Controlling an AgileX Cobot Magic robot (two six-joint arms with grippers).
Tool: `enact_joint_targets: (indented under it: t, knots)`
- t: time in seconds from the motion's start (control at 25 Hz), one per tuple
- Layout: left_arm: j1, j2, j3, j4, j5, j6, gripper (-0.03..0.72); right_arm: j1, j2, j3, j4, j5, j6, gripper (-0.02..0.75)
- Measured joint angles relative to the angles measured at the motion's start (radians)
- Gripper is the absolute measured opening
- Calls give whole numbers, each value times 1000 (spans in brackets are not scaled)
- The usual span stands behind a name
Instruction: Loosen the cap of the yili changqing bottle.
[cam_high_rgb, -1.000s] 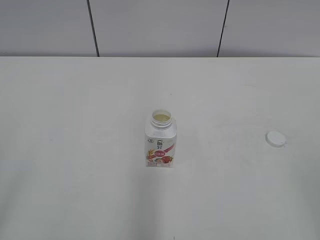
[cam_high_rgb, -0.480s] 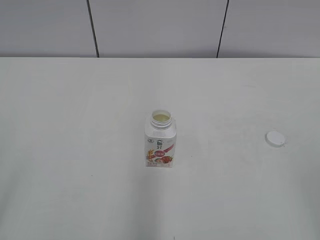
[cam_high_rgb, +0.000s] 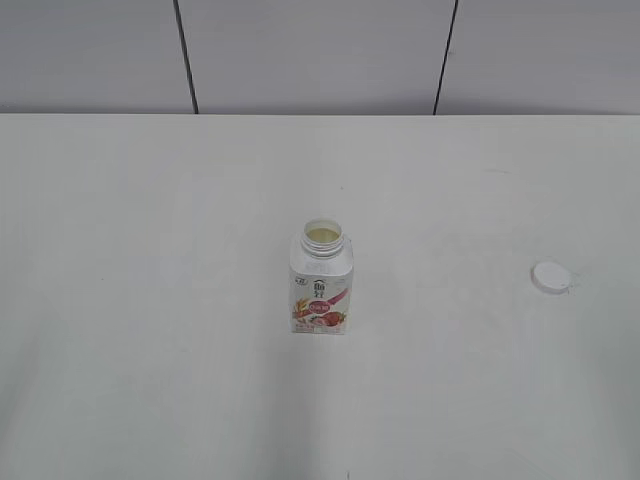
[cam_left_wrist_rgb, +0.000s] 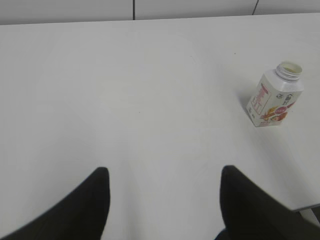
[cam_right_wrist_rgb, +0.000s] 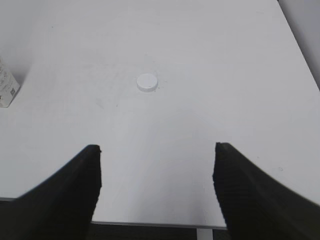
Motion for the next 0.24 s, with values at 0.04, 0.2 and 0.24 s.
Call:
enact_joint_targets:
  t: [0.04,0.2,0.24]
  knots:
    - [11,0,0,0,0,0,434,0,0,0,0,0,0,554]
    - [50,0,0,0,0,0,433,0,0,0,1,0,0,554]
    - [51,0,0,0,0,0,433,0,0,0,1,0,0,554]
